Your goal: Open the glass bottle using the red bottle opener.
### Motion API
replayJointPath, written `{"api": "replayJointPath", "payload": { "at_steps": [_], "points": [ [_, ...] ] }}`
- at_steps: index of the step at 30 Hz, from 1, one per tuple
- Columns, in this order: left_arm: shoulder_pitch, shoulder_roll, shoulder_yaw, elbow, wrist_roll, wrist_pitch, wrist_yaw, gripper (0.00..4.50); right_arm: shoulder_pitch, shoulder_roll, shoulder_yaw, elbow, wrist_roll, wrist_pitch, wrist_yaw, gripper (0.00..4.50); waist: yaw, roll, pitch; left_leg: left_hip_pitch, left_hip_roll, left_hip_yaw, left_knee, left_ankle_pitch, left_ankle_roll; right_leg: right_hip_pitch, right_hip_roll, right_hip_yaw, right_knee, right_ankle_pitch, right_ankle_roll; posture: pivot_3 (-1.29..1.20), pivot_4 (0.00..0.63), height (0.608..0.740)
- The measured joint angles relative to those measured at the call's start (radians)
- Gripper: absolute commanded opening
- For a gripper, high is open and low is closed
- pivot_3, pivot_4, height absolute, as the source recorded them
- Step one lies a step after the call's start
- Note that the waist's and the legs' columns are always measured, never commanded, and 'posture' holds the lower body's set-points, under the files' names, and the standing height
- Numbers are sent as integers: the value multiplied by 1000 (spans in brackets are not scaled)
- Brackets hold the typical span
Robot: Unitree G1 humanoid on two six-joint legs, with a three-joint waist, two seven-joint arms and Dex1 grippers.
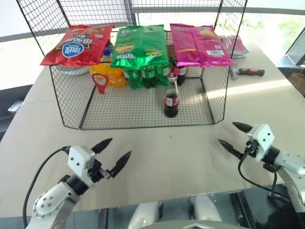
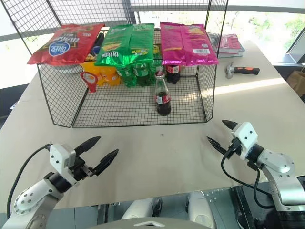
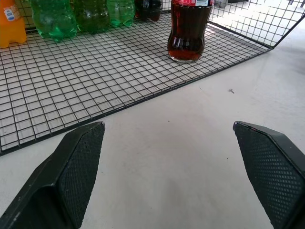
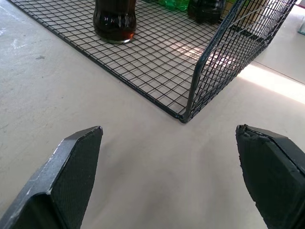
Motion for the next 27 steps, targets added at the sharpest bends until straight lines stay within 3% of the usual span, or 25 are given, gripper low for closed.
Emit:
{"api": "replayJointPath", "payload": {
  "at_steps": [5,15,18,24,27],
  "points": [
    [-71,-34,5,2,-39,23,38,4459,7,27,-11,-10,47,-25,30,4500,5,0,0,0,0,-1,0,0,0,0,0,0,0,0,0,0,150,740],
    [-302,-69,120,96,-76,90,227,4459,20,115,68,-252,183,-136,124,4500,12,-1,-1,0,0,-1,1,0,0,-1,1,-2,1,0,0,0,150,740],
    [-361,-50,161,131,-82,114,261,4459,3,115,88,-295,210,-118,123,4500,12,-1,-1,0,0,-1,1,0,0,-1,0,-1,1,0,0,0,150,740],
    [-515,123,182,267,-64,155,204,4459,-76,119,98,-336,236,-88,98,4500,13,-1,-1,0,0,-2,1,0,0,-1,0,-2,0,0,0,0,150,740],
    [-558,141,173,305,-42,168,192,4459,-77,120,99,-336,245,-85,97,4500,12,-1,0,-1,-1,-1,1,0,0,-2,0,-2,0,0,0,0,150,740]
  ]
}}
